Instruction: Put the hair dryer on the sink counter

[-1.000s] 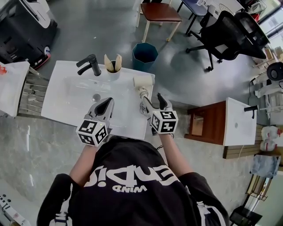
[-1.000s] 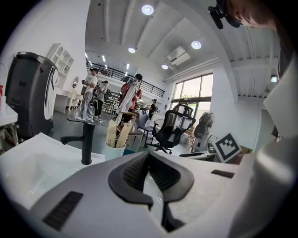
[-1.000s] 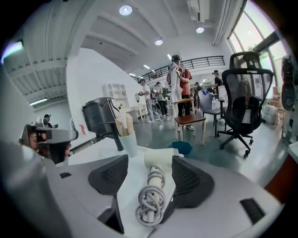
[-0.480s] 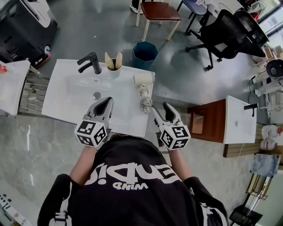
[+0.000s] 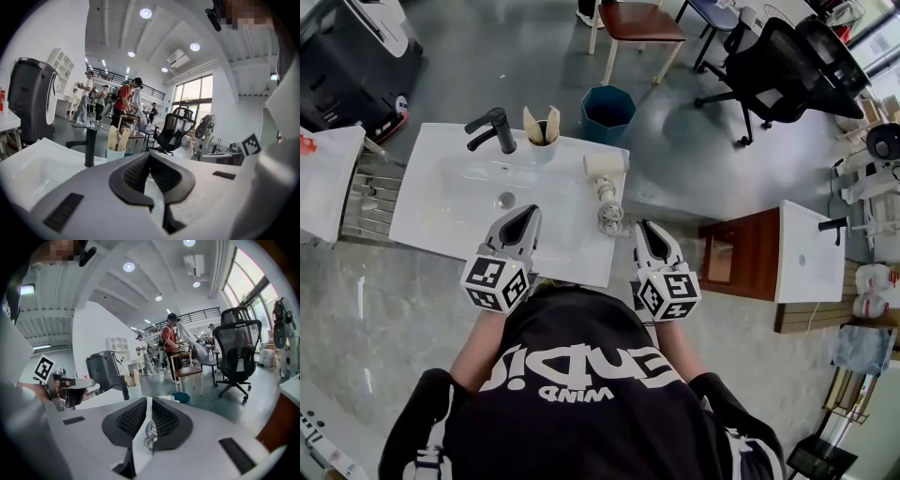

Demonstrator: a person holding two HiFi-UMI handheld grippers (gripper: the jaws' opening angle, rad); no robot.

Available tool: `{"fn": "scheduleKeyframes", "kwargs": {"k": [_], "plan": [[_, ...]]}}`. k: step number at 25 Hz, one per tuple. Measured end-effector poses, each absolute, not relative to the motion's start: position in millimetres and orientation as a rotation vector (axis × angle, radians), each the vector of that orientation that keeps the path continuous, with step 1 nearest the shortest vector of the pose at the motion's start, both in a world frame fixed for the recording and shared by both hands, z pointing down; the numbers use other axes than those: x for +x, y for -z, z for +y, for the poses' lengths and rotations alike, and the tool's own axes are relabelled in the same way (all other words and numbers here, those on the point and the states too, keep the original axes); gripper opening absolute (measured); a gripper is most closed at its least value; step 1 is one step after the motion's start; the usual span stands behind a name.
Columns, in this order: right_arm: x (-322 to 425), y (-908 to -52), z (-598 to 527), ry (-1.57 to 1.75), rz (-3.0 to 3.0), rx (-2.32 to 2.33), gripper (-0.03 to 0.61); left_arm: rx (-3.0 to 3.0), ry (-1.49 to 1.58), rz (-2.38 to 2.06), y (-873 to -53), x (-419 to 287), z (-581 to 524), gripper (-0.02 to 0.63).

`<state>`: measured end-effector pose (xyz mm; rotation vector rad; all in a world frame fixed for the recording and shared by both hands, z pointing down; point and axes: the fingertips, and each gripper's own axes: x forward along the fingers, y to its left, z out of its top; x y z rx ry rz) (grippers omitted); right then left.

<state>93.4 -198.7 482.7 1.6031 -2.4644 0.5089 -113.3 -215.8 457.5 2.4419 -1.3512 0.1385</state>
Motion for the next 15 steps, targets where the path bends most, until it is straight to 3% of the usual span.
{"fn": "scheduleKeyframes", "kwargs": {"k": [15], "plan": [[104.2,-491.1,-201.5,-0.466,-2.426,1.716,0.031,2.465,-0.162,-1.422,-467.6,-123.7,-216.3,0.009]]}}
